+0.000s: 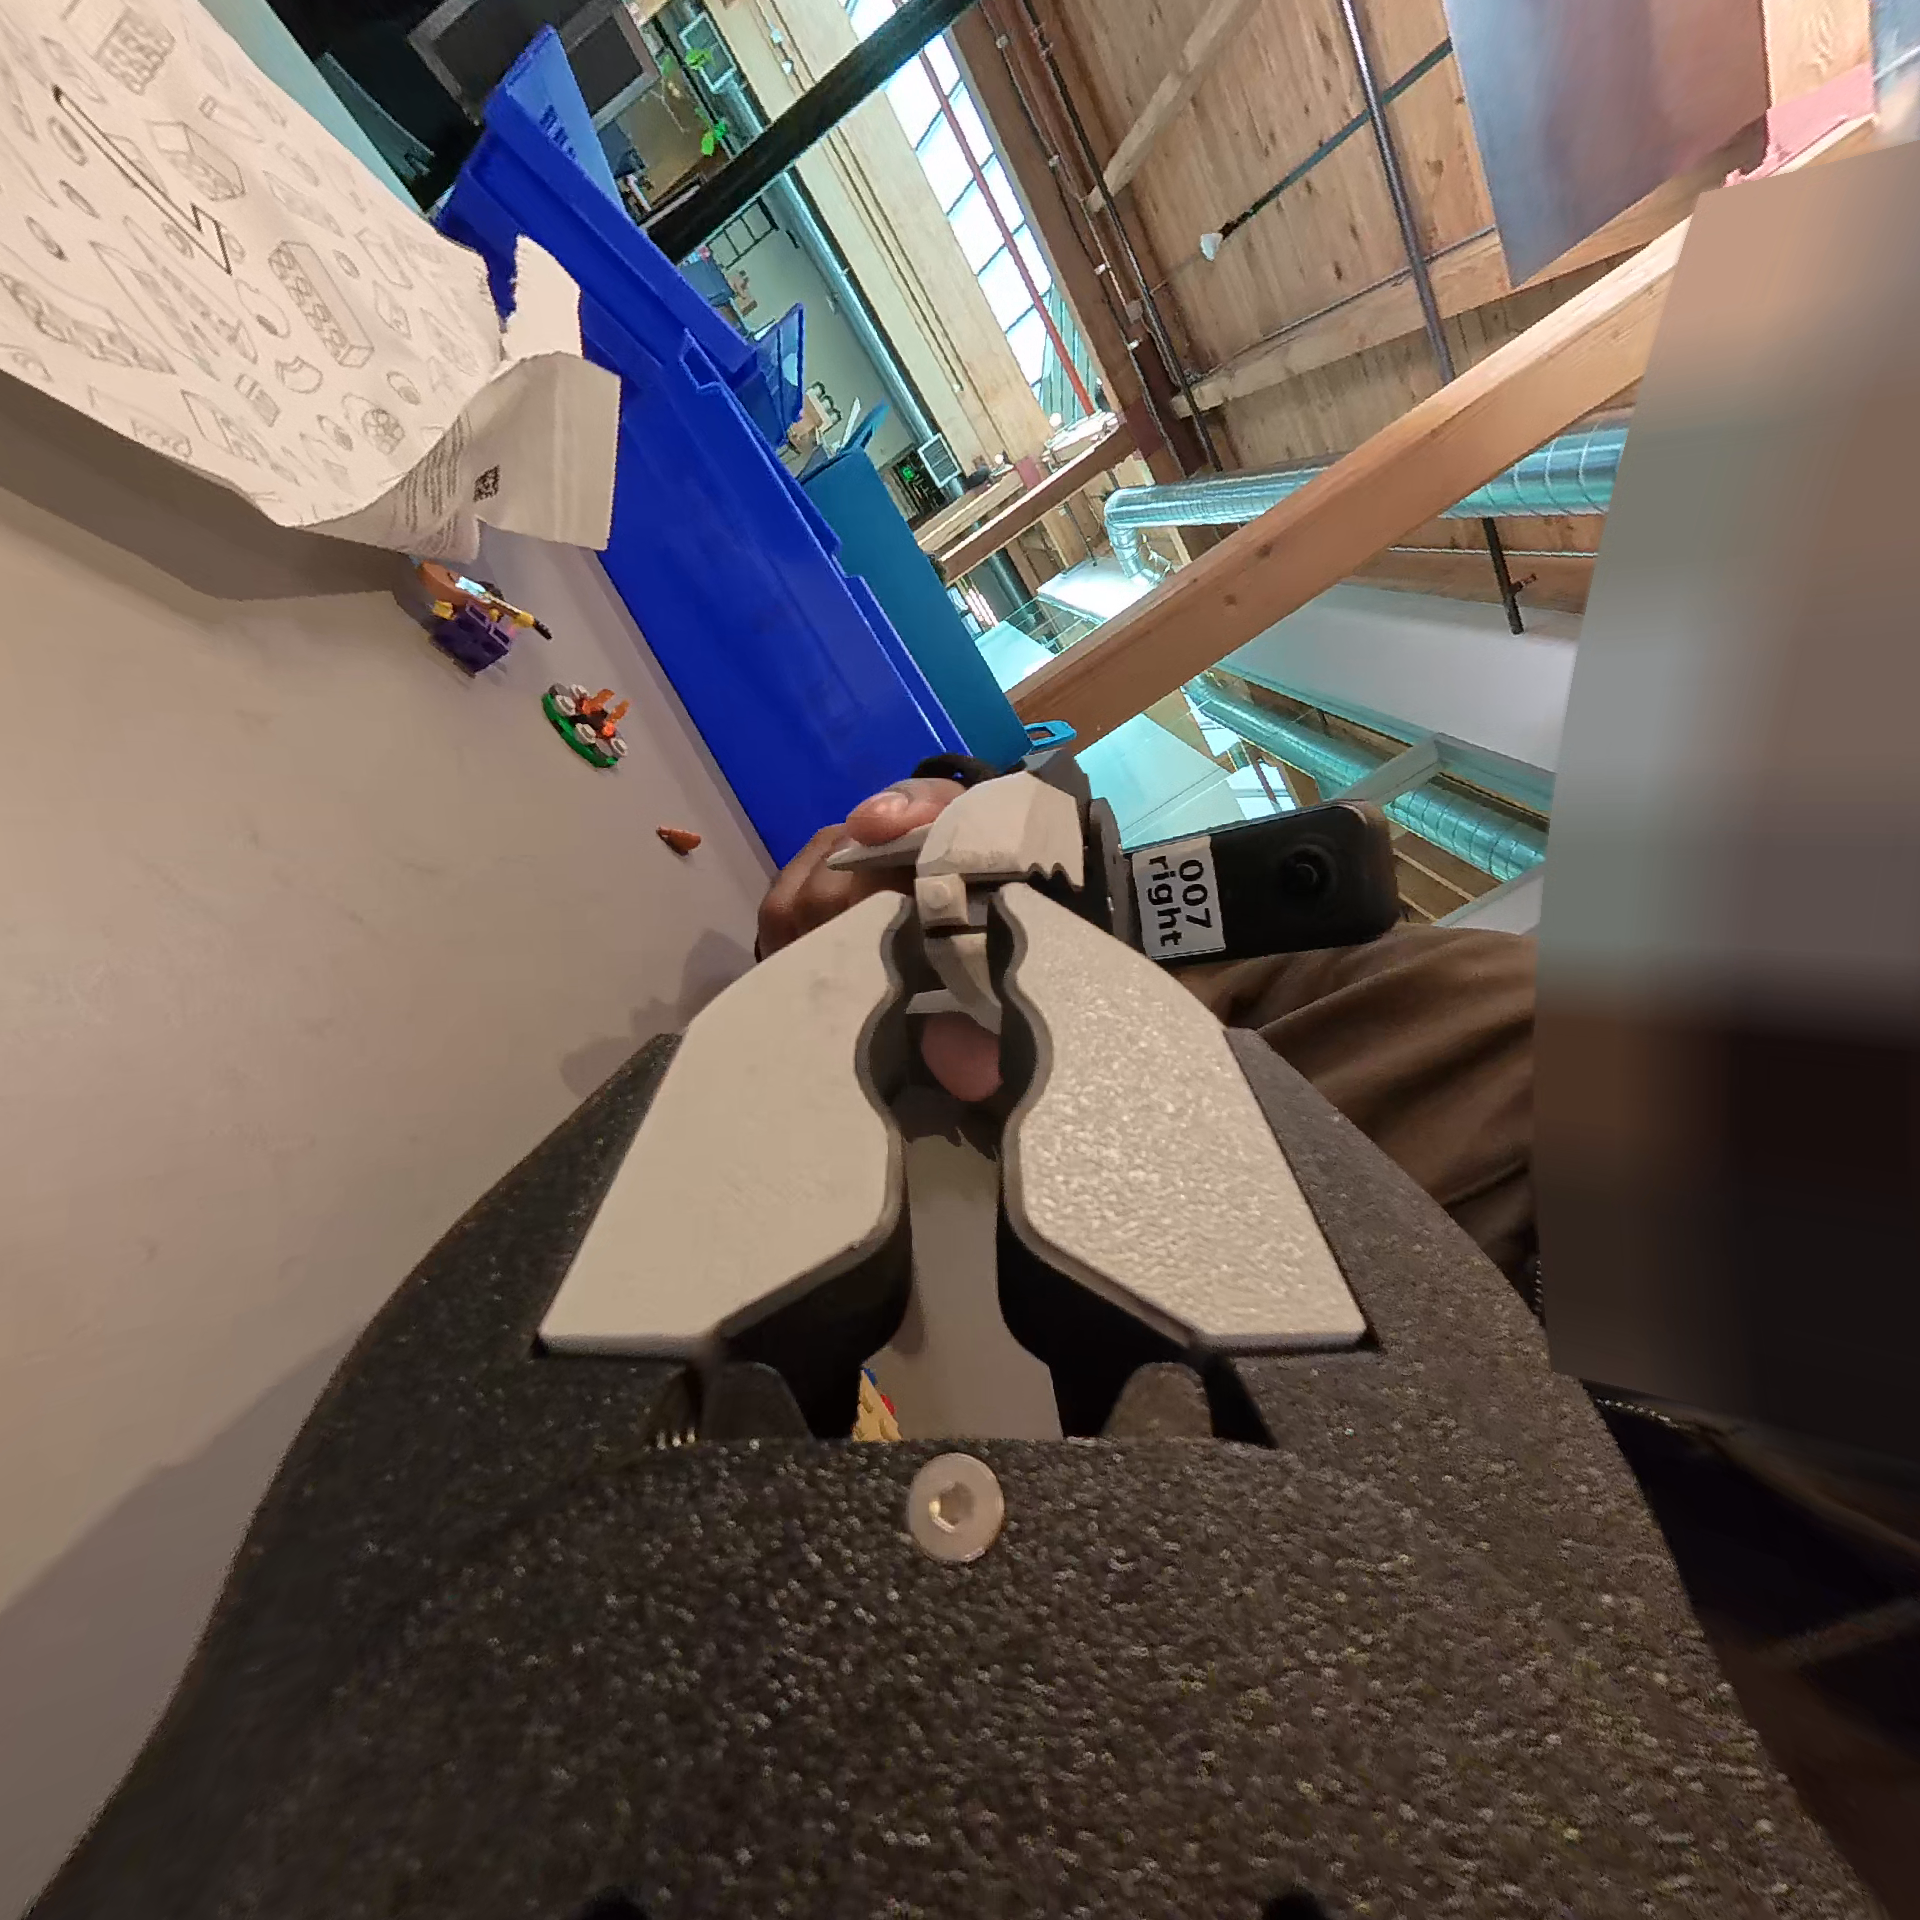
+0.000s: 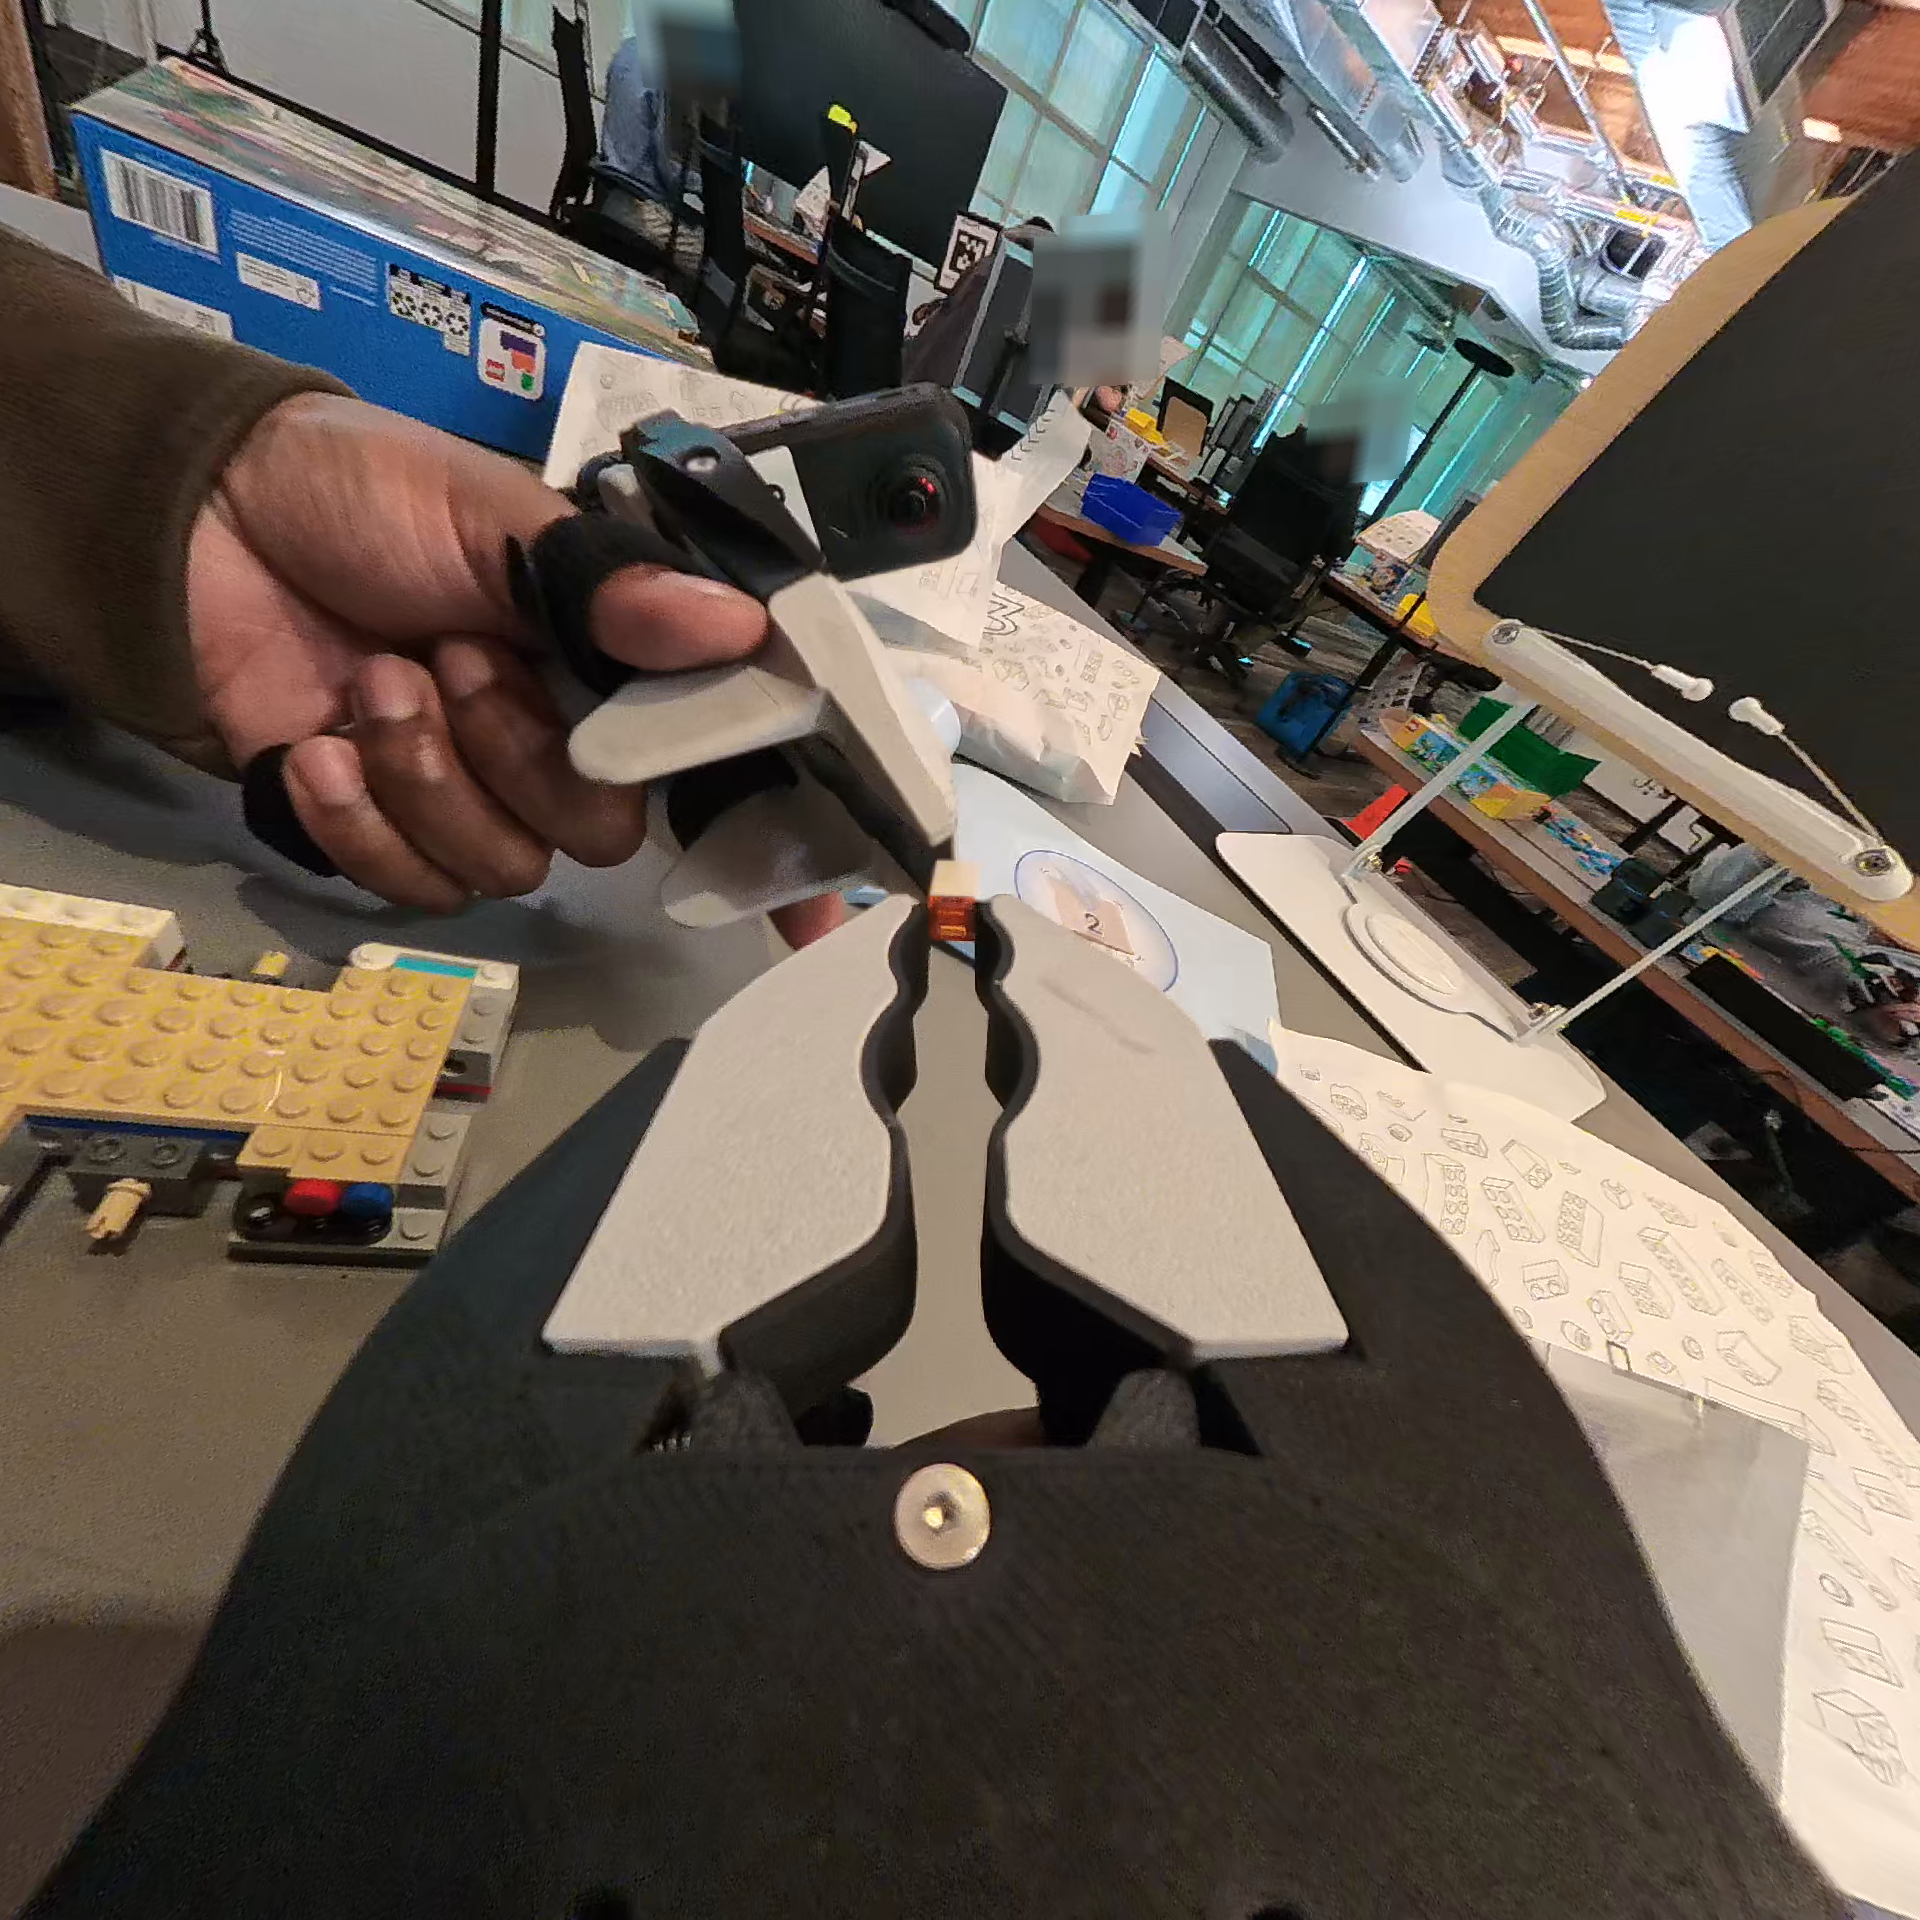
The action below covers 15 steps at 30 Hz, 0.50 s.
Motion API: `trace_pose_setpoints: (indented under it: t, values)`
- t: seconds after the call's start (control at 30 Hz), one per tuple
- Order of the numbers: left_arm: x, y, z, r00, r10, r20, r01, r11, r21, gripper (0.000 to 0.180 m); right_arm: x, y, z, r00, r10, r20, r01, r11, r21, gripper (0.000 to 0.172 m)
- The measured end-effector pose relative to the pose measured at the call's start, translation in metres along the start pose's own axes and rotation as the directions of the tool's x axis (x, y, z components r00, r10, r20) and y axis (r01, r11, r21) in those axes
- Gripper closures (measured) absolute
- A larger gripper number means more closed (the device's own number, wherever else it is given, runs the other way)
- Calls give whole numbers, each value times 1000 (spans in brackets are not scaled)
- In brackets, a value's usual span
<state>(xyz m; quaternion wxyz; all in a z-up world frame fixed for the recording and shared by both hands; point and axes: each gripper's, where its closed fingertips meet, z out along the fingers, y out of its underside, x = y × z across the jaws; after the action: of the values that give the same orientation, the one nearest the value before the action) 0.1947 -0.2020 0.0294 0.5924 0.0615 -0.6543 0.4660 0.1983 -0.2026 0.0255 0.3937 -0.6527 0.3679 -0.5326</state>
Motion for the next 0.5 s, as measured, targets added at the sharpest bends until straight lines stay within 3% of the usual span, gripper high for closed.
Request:
trace_pose_setpoints:
  t: [0.23, 0.43, 0.5]
  values:
    - [5, 12, 6, 999, -12, -44, 9, 997, -71, 165, -10, -3, -1, 998, -27, 50, 26, 999, 21, 164]
    - [5, 15, 6, 998, -22, -51, 17, 996, -87, 173, -13, -5, -2, 998, -43, 55, 41, 999, 30, 164]
    - [5, 16, 7, 998, -34, -53, 29, 996, -90, 173, -14, -3, -1, 997, -58, 56, 57, 998, 16, 155]
